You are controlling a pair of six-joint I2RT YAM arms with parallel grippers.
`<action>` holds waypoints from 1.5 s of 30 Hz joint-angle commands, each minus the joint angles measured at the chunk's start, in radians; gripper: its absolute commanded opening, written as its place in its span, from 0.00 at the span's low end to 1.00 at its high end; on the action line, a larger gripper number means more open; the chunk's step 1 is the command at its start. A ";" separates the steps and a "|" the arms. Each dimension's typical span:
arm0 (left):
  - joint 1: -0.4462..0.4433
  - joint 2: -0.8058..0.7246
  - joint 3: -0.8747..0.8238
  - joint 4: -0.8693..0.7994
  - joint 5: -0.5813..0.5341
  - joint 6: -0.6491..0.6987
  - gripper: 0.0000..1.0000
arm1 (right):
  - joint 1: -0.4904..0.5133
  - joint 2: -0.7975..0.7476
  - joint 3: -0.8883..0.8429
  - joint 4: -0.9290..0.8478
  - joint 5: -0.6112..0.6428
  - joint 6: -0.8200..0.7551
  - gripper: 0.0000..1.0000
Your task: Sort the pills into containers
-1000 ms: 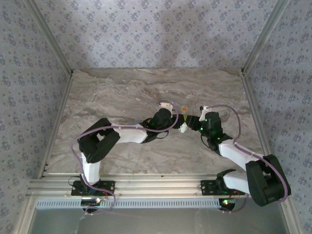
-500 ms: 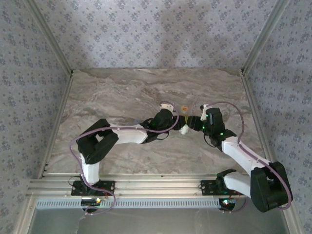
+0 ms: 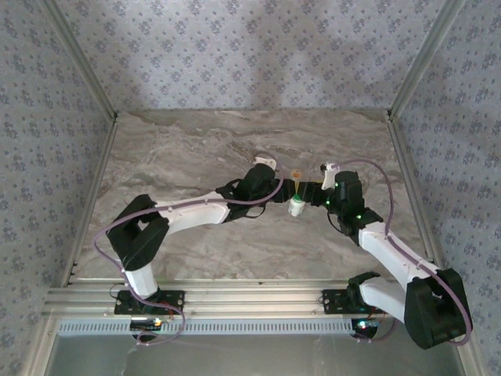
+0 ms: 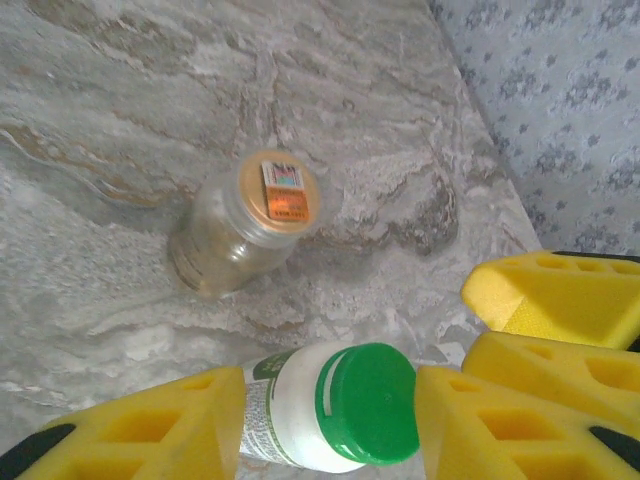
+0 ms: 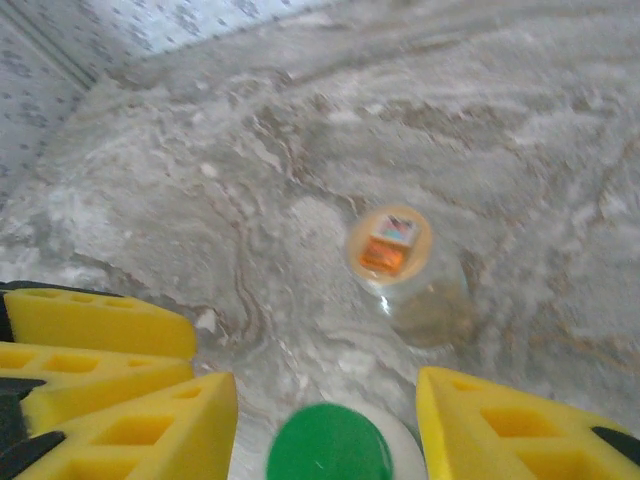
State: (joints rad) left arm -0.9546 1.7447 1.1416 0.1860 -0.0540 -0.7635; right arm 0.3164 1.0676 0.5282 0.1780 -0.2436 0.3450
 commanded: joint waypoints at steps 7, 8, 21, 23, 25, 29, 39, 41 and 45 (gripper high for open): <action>-0.008 -0.135 -0.119 0.027 -0.030 0.027 0.49 | 0.027 0.083 -0.053 0.224 -0.091 -0.062 0.52; -0.006 -0.143 -0.135 0.028 -0.039 0.025 0.49 | 0.027 0.081 -0.055 0.228 -0.101 -0.057 0.51; 0.009 -0.215 -0.218 0.037 -0.070 0.048 0.49 | 0.013 -0.050 -0.094 0.132 -0.018 -0.070 0.51; 0.010 -0.222 -0.220 0.035 -0.070 0.053 0.49 | 0.002 -0.002 -0.102 0.178 -0.029 -0.075 0.50; 0.010 -0.220 -0.218 0.032 -0.066 0.055 0.49 | -0.001 0.045 -0.121 0.248 -0.039 -0.078 0.49; 0.010 -0.217 -0.224 0.042 -0.050 0.052 0.49 | -0.004 0.104 -0.160 0.368 -0.055 -0.081 0.48; 0.010 -0.207 -0.237 0.060 -0.023 0.044 0.49 | -0.010 0.147 -0.223 0.523 -0.067 -0.097 0.46; 0.010 -0.202 -0.237 0.064 -0.016 0.042 0.49 | -0.010 0.160 -0.222 0.540 -0.063 -0.097 0.46; 0.008 -0.186 -0.231 0.068 0.003 0.038 0.49 | -0.021 0.186 -0.231 0.561 -0.043 -0.094 0.44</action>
State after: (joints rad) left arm -0.9489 1.5467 0.9146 0.2241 -0.0750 -0.7296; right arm 0.3088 1.2358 0.3111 0.6769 -0.3031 0.2680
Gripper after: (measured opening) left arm 0.487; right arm 0.437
